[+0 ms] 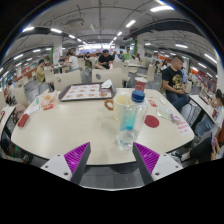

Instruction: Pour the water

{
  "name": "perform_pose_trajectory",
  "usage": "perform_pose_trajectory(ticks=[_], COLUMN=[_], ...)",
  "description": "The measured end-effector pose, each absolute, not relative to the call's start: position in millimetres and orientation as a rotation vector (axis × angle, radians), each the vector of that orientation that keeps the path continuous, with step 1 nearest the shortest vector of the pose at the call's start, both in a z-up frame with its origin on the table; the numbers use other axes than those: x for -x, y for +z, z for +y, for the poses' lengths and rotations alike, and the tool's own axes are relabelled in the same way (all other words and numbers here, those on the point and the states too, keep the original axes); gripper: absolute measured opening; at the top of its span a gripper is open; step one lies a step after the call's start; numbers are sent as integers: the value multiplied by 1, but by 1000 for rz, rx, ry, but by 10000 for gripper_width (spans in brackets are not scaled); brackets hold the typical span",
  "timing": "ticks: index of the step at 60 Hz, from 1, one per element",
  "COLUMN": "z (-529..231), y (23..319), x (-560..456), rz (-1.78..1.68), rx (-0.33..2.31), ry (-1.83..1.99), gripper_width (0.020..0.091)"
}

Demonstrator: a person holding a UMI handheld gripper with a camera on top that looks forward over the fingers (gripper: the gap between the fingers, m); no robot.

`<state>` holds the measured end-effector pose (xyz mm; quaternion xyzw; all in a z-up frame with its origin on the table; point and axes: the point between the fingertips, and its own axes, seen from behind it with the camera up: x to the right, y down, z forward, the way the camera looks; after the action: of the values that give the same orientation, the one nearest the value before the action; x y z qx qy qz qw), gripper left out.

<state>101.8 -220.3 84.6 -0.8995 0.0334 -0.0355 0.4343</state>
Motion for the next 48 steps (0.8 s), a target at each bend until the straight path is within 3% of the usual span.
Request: perform_pose_trajectory(ticks=[16,20,28,42,48], z=[-146,-130,-110,-108,-108], y=[65,61,56,56,58], x=[-169,-176,-175,-175,-170], rz=[120,119,92,68,16], rx=[2127,2104,2075,2059,2078], ry=[-109,-113,-80,-83,-116], gripper_width=[847,781,572,424,408])
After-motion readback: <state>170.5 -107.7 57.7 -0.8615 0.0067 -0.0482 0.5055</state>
